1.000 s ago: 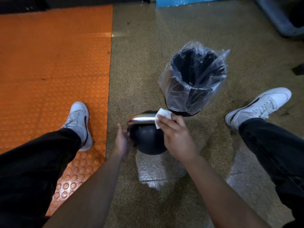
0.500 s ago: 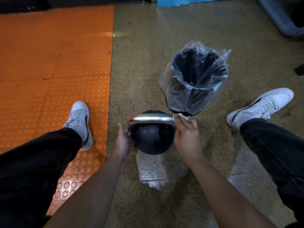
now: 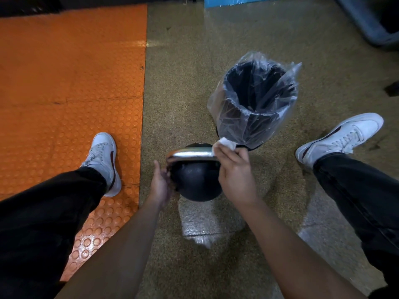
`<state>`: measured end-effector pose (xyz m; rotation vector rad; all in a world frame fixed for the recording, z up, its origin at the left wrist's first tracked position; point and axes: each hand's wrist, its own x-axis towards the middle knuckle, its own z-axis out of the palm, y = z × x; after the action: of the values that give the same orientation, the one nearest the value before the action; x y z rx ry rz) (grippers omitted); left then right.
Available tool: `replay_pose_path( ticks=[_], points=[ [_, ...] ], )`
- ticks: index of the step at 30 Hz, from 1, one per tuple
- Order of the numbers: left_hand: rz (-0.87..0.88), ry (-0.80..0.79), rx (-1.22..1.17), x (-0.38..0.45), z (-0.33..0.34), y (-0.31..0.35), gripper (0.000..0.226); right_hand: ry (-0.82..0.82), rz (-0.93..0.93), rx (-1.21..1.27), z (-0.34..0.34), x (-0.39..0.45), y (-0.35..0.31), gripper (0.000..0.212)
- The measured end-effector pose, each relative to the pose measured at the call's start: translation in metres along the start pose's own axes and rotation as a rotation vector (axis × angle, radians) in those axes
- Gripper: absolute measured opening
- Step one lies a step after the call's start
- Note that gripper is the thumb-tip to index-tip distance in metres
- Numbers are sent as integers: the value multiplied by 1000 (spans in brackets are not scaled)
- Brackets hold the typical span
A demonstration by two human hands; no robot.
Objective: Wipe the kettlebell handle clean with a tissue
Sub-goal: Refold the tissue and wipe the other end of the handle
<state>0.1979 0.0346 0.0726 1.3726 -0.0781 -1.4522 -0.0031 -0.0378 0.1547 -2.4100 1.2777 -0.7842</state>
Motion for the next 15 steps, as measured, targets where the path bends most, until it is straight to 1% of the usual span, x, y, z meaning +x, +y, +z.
replay_pose_path(
  ticks=[2,3,6,8,10,13,14,15],
  points=[
    [2,-2,-6,1,-1,1,76,-46,-98,3,-1,-8,-3,47],
    [3,-5,-9,1,-1,1,77,-43,-97,11,-2,-16,0,47],
    [-5,7,1,3,-3,0,79,41,67,30,-2,-24,15,48],
    [-4,7,11,2,-3,0,79,53,134,9,-1,-12,16,46],
    [-7,13,9,3,-2,-1,79,27,71,11,-3,0,6,43],
    [-4,17,7,2,-2,0,78,-26,-110,26,-5,-6,1,45],
    [0,15,8,3,-2,0,78,-22,-124,28,-4,-14,5,47],
    [5,8,8,3,-2,-2,78,-6,-92,35,-4,-21,9,48]
  ],
)
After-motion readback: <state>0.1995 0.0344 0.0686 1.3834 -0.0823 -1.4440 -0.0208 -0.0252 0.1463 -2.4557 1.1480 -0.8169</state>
